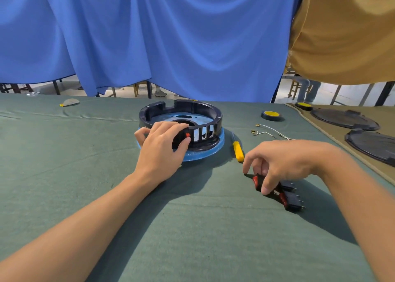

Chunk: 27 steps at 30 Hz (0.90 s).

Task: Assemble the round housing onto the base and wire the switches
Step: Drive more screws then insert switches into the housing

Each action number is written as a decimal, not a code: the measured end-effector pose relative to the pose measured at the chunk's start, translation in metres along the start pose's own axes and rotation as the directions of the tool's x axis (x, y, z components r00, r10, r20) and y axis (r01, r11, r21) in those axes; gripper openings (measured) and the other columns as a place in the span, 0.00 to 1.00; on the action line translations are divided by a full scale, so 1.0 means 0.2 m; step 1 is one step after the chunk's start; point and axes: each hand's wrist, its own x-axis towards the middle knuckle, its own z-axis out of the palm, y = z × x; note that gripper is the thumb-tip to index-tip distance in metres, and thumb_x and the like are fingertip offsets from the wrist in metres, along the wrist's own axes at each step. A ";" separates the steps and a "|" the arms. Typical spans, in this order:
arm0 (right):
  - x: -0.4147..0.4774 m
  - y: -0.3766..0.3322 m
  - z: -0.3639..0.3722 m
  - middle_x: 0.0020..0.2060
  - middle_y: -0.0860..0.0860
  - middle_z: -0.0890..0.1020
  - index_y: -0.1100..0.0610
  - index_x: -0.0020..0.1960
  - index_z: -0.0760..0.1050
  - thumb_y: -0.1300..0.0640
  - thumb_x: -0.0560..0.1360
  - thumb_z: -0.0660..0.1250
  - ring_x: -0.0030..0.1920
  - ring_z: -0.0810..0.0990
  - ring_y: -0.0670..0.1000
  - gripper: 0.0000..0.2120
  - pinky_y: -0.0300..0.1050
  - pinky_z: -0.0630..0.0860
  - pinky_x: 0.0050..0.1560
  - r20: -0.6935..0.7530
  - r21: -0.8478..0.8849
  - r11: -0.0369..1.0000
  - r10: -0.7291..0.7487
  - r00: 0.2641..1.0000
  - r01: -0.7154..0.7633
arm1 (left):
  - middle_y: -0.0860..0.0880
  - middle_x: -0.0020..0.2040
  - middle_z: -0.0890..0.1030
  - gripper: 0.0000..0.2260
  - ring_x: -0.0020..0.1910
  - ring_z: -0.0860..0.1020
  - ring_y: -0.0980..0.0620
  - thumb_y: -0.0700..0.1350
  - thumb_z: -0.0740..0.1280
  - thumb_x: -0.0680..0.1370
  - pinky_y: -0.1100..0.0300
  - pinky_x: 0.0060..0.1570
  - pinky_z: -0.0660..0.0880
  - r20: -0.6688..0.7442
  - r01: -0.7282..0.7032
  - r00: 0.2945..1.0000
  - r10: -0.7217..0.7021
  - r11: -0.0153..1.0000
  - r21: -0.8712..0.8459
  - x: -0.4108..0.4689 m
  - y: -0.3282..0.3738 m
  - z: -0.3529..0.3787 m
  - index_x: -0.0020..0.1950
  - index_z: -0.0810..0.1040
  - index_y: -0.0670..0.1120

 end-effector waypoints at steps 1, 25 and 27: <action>0.00 -0.01 0.00 0.45 0.42 0.80 0.43 0.57 0.76 0.52 0.67 0.78 0.48 0.79 0.44 0.21 0.43 0.76 0.49 -0.045 -0.007 1.000 -0.016 0.999 0.015 | 0.53 0.55 0.82 0.11 0.58 0.76 0.50 0.46 0.69 0.77 0.58 0.51 0.52 0.002 -0.003 1.000 0.003 1.000 -0.006 0.00 0.00 0.00 0.59 0.82 0.48; 0.28 -0.32 0.33 0.57 0.52 0.78 0.58 0.71 0.67 0.68 0.72 0.71 0.59 0.78 0.51 0.29 0.51 0.79 0.57 -0.944 0.144 0.812 -0.060 0.325 0.566 | 0.52 0.50 0.82 0.06 0.50 0.78 0.51 0.43 0.67 0.79 0.51 0.49 0.60 -0.074 -0.237 0.970 0.232 0.969 -0.064 -0.03 0.09 -0.04 0.52 0.83 0.45; 0.29 -0.32 0.33 0.57 0.53 0.78 0.59 0.70 0.69 0.68 0.72 0.71 0.59 0.78 0.52 0.27 0.53 0.79 0.57 -0.945 0.150 0.804 -0.055 0.322 0.575 | 0.52 0.50 0.82 0.06 0.51 0.78 0.51 0.42 0.67 0.79 0.53 0.49 0.59 -0.066 -0.234 0.971 0.230 0.971 -0.058 -0.04 0.08 -0.03 0.53 0.83 0.45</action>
